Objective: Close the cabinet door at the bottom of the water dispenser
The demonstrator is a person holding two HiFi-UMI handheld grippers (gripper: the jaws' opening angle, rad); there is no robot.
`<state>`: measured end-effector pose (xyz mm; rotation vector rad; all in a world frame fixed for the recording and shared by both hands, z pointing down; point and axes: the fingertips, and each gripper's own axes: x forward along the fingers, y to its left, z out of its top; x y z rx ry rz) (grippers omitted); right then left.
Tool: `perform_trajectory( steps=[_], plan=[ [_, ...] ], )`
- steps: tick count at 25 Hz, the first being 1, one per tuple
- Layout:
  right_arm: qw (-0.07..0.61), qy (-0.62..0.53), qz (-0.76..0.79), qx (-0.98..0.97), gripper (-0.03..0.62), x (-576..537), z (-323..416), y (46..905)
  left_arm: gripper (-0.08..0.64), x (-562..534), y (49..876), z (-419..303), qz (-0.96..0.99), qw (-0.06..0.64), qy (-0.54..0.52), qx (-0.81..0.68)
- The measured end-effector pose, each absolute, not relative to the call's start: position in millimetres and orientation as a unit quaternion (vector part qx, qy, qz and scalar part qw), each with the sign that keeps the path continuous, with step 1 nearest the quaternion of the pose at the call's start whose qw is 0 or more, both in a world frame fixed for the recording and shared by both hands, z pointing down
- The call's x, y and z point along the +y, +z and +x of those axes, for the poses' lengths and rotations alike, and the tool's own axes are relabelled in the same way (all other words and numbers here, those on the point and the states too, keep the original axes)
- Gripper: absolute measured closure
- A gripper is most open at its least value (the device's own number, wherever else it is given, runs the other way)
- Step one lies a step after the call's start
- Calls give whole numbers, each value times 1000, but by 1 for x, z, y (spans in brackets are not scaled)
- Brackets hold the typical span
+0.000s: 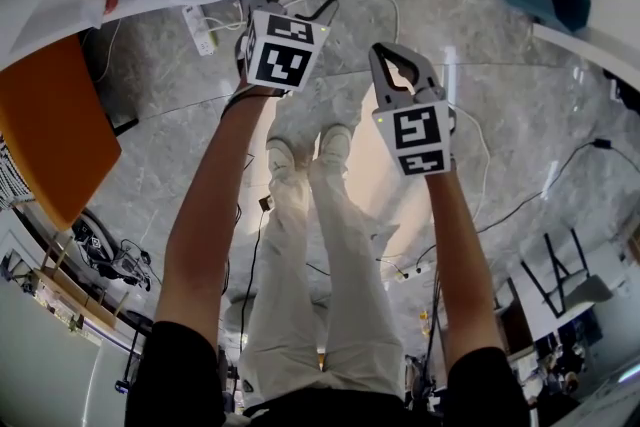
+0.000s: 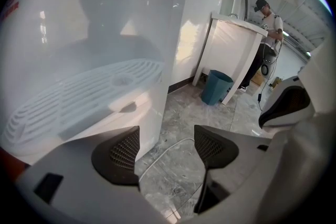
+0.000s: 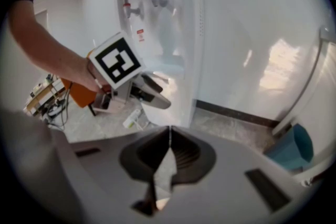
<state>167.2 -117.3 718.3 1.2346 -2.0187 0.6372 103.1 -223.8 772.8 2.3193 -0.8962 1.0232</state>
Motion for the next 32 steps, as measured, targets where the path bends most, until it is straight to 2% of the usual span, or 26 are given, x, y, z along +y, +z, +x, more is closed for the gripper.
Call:
perform_trajectory(
  steps=[4, 8, 13, 17, 27, 32],
  plan=[
    [343, 239, 478, -772, 557, -117, 168, 708, 230, -209, 764, 101, 843, 217, 386, -304],
    [343, 249, 480, -768, 557, -112, 167, 691, 238, -179, 748, 98, 836, 263, 381, -294],
    [340, 259, 485, -763, 558, -102, 162, 661, 359, -145, 717, 89, 838, 260, 388, -284],
    [341, 255, 488, -762, 557, -95, 157, 636, 386, -156, 679, 71, 842, 241, 373, -306],
    [324, 258, 511, -753, 558, -76, 143, 547, 525, -160, 544, 27, 850, 228, 296, -370],
    [315, 241, 519, -757, 558, -72, 132, 493, 543, -136, 493, 13, 858, 232, 272, -370]
  ],
)
